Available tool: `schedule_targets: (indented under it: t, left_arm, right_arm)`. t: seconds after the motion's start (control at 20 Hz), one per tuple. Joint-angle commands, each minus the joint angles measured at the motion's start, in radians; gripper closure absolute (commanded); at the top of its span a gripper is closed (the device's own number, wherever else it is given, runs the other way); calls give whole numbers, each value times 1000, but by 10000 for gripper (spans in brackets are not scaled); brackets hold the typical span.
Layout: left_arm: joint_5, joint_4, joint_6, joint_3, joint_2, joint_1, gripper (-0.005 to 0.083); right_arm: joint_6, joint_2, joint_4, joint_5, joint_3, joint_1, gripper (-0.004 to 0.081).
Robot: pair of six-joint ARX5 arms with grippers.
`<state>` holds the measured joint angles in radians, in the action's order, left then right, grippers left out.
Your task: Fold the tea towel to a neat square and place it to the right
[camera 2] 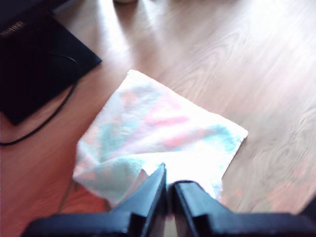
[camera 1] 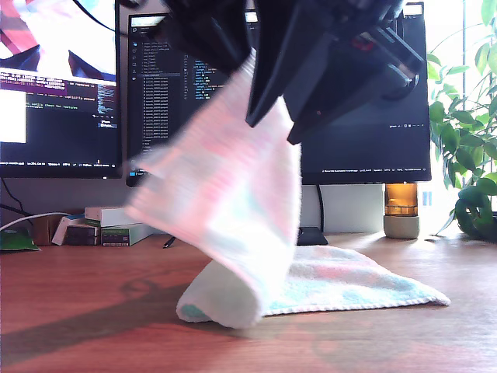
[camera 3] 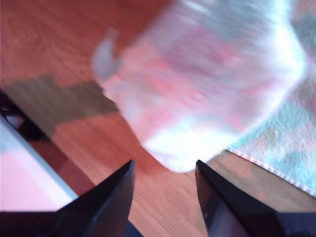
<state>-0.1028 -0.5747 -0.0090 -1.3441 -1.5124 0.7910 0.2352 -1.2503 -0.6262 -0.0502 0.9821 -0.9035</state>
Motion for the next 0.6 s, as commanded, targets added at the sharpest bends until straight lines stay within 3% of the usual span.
schedule_targets:
  t: [0.0,0.2,0.4,0.55]
  left_arm:
    - [-29,26,-1,-13,1,0,798]
    - [-45,29,-29,-31,1,-23,798]
    - [-157,53,-32,-42,1,-41,798]
    - [-259,53,-27,-52,1,-45,798]
  right_arm:
    - [-60,38,-18,3,-11,-11,417]
    - [-182,126,-64,6,-11,-11,417]
    - [-492,190,-74,-50,-11,-59,418]
    - [-632,193,-83,-108,-11,-97,418]
